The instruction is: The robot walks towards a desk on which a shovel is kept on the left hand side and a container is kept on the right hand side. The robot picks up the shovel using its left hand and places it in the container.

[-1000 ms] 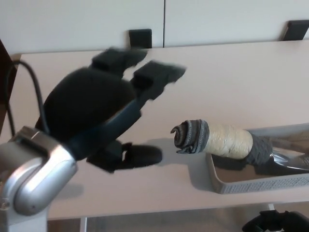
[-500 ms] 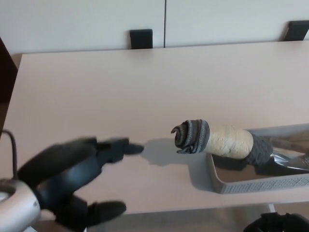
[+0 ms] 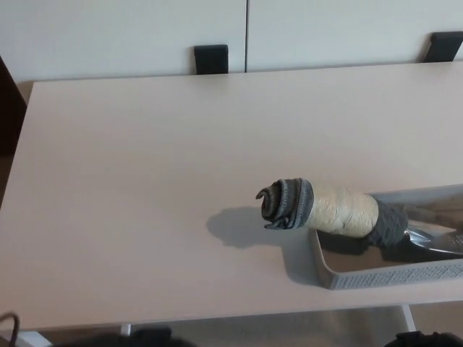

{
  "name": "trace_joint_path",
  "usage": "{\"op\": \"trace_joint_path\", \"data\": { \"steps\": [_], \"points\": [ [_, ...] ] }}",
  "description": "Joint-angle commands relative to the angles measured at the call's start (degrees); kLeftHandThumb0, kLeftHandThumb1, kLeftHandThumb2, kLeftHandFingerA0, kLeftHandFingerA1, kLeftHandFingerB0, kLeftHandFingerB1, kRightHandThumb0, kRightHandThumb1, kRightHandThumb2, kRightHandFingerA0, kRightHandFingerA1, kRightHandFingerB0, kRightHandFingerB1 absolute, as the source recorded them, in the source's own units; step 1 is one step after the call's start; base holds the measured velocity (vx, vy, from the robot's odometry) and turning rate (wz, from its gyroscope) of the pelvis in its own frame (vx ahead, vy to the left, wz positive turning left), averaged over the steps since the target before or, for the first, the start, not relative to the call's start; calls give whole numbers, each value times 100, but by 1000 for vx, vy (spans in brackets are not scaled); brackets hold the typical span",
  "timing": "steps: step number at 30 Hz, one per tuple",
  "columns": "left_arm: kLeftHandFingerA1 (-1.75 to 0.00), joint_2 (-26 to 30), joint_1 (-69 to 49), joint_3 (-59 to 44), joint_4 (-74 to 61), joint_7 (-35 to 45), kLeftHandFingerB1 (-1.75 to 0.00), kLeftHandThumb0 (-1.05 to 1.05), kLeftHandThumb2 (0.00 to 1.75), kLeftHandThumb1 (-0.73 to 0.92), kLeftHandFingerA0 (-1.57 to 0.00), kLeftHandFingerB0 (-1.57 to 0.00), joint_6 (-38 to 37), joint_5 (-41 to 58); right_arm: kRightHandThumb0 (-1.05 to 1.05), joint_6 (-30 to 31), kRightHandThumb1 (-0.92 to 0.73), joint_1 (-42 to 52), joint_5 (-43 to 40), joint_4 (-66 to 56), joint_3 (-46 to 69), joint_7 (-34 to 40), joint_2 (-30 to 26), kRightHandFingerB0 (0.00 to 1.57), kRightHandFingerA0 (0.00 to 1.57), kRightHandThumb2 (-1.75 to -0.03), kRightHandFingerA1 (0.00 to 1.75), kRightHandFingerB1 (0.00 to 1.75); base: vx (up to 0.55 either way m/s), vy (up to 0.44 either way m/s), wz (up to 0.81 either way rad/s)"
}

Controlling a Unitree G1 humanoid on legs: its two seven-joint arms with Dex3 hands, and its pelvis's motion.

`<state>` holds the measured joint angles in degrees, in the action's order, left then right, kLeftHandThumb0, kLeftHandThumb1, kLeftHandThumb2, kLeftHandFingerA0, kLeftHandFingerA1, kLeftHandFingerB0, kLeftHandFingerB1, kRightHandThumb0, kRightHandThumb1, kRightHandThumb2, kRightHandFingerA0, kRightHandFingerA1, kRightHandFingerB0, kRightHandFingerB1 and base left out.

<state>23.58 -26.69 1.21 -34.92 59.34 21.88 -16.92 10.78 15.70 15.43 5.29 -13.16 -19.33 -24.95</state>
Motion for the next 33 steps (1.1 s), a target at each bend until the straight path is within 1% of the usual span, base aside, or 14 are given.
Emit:
{"op": "trace_joint_path", "data": {
  "steps": [1,4,5,7,8,9,10,19,20,22,23,28,32,33],
  "points": [
    [-50,-417,-821,-1204,2840,3066,-47,-37,107,44,-1,0,-947,3817,-43,-436,-42,322,-91,597,141,132,-102,52,69,-80,64,55,0,0,0],
    [-50,-609,-815,-1096,2984,1799,-46,-36,110,48,-1,0,-1137,3015,-39,-502,-53,351,-109,621,149,189,-46,62,72,-55,50,44,0,0,0],
    [-28,-722,-775,-1009,3024,1198,-29,-84,72,92,-14,-22,-1092,2629,-39,-496,-53,390,-112,569,163,230,-18,62,72,-56,50,44,0,0,0],
    [-51,-1022,-595,-827,3432,96,-47,-37,108,46,-2,0,-1390,1942,-40,-615,-41,409,-150,657,215,369,80,46,69,-79,65,54,0,0,0],
    [-41,-1106,-429,-733,3763,-285,-41,-83,107,73,-7,-12,-1474,1654,-38,-705,-53,438,-198,699,277,468,151,55,73,-55,52,44,0,0,0],
    [-52,-1163,-270,-712,4041,-605,-47,-37,107,46,-2,0,-1454,1448,-41,-730,-53,445,-228,707,330,548,212,51,72,-56,52,43,0,0,0],
    [-34,-1192,-132,-711,4249,-811,-28,-84,68,88,-13,-22,-1399,1328,-42,-798,-53,443,-311,733,414,598,279,49,69,-55,53,43,0,0,0],
    [-28,-842,1098,-513,6311,-2153,-30,-88,107,71,-1,-13,-1876,432,-54,-870,-58,461,-332,544,635,796,469,42,53,-56,49,43,0,0,0],
    [-31,-873,1226,-524,6612,-2242,-27,-85,67,85,-5,-12,-1949,454,-53,-860,-58,488,-338,523,644,784,479,41,51,-57,48,42,0,0,0],
    [-35,-920,1371,-549,6958,-2432,-35,-86,105,66,-4,-9,-2062,482,-52,-841,-43,501,-316,490,658,791,502,32,48,-84,61,52,0,0,0],
    [-33,-945,1416,-619,7119,-2471,-28,-87,66,84,-6,-12,-2101,557,-51,-885,-42,479,-317,539,646,798,528,32,49,-84,62,53,0,0,0],
    [-37,-962,1140,-829,7391,-2747,-30,-95,106,72,-1,-12,-2743,723,-49,-841,-41,578,-270,442,671,810,556,33,49,-83,61,53,0,0,0],
    [-43,-891,1054,-835,7421,-2771,-39,-93,105,70,-5,-10,-2941,753,-49,-880,-41,629,-263,467,701,807,588,33,48,-82,61,52,0,0,0],
    [-51,-874,1020,-841,7383,-2778,-49,-39,103,40,0,0,-2968,759,-49,-894,-41,635,-246,477,699,816,591,33,48,-82,60,52,0,0,0]
  ]
}}
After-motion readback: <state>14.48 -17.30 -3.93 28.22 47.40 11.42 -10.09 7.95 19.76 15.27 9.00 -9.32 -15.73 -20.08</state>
